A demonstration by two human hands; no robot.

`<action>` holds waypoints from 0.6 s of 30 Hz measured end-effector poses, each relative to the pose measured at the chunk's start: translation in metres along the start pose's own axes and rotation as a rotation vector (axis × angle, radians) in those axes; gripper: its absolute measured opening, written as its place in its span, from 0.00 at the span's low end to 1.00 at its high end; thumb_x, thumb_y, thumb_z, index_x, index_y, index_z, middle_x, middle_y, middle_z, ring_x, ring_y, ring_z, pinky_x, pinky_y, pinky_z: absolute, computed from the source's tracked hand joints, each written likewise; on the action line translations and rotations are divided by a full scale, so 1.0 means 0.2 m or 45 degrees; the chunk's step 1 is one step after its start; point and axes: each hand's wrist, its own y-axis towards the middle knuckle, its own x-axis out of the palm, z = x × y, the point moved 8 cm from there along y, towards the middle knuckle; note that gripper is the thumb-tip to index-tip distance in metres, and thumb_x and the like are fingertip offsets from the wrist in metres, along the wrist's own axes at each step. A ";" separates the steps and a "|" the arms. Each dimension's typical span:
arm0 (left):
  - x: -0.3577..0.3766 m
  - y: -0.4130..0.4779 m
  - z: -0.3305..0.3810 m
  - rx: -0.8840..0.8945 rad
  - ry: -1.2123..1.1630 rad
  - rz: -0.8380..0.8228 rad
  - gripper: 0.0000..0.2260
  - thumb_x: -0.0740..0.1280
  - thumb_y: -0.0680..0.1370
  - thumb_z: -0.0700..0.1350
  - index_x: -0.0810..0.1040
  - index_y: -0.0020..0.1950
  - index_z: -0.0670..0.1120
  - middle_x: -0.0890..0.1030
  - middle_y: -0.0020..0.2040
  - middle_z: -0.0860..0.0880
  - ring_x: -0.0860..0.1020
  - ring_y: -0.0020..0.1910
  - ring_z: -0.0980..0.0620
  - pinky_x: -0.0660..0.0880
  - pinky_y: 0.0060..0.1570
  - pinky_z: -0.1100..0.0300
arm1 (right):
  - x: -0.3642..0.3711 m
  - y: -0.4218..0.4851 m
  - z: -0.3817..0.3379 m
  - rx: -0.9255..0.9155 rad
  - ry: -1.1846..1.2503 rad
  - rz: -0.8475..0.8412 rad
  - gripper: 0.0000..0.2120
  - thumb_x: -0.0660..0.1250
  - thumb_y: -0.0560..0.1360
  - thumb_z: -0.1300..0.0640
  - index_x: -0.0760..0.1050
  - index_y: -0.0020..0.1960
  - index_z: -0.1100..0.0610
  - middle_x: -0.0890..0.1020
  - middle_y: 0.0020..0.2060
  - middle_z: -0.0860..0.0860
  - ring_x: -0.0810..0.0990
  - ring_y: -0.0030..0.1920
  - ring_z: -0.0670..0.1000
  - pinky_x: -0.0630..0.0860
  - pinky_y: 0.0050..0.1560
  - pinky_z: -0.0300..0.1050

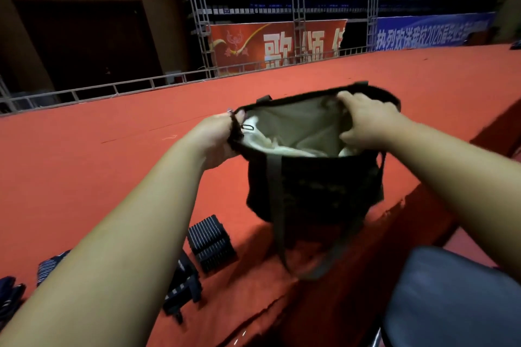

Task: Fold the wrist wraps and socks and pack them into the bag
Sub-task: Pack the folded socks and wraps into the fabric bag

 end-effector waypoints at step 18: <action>-0.26 -0.02 -0.44 -0.386 0.205 -0.116 0.24 0.65 0.84 0.61 0.83 0.66 0.41 0.86 0.57 0.41 0.85 0.52 0.44 0.83 0.54 0.48 | 0.39 0.26 -0.26 -0.168 0.011 -0.570 0.56 0.80 0.60 0.34 0.53 0.80 0.38 0.75 0.72 0.48 0.76 0.69 0.56 0.75 0.69 0.58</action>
